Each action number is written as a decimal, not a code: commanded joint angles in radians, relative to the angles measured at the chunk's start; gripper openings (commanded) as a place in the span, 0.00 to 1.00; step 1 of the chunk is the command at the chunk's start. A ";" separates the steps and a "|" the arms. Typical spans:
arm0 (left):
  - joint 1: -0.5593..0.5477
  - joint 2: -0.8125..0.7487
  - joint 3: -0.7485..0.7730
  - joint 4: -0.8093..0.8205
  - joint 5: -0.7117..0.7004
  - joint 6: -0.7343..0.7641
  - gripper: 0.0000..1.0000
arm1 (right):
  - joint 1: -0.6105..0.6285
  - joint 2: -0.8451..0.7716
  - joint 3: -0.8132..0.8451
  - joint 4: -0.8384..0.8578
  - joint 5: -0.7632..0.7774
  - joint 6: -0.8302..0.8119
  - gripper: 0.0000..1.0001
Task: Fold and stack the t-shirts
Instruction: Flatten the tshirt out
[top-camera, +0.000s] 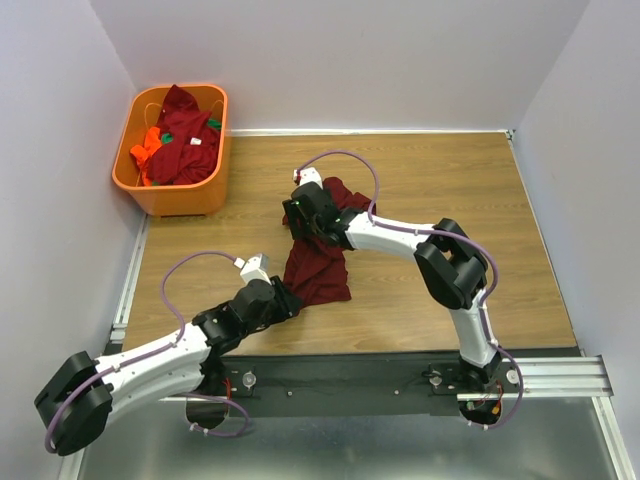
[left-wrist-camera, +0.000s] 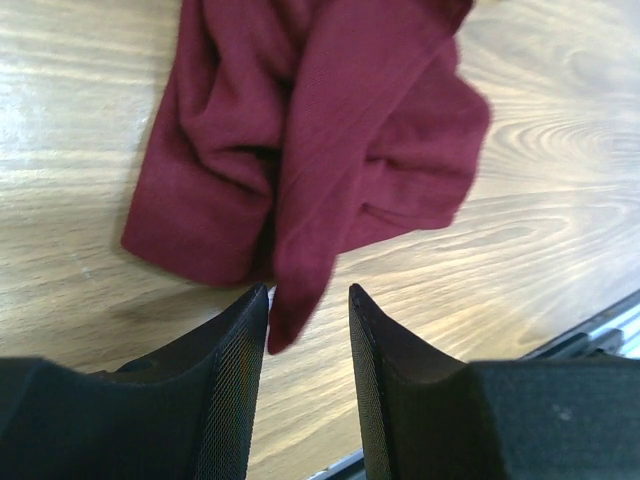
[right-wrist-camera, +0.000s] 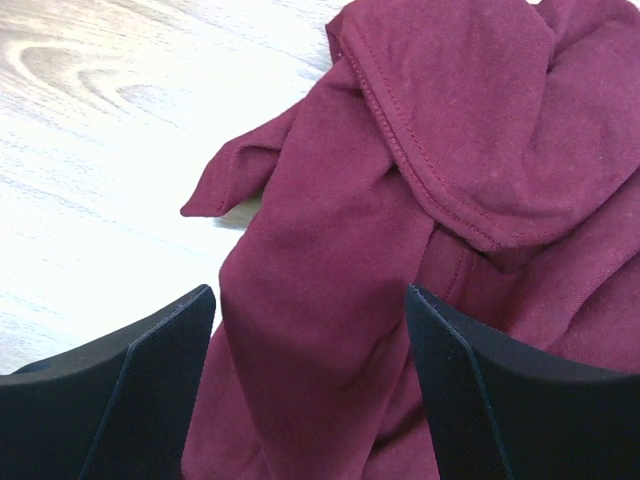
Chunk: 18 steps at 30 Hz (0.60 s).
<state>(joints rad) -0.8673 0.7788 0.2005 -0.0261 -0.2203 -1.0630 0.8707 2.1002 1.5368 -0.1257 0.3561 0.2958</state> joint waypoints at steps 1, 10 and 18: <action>-0.012 0.034 0.023 -0.001 -0.053 -0.003 0.46 | 0.007 0.027 0.023 -0.028 0.044 -0.021 0.83; -0.019 0.043 0.011 0.021 -0.048 -0.014 0.44 | 0.016 0.055 0.054 -0.040 0.034 -0.037 0.83; -0.021 0.034 -0.003 0.025 -0.051 -0.017 0.27 | 0.030 0.127 0.124 -0.074 0.056 -0.050 0.83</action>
<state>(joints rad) -0.8814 0.8246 0.2016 -0.0238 -0.2302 -1.0679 0.8845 2.1704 1.6062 -0.1608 0.3683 0.2665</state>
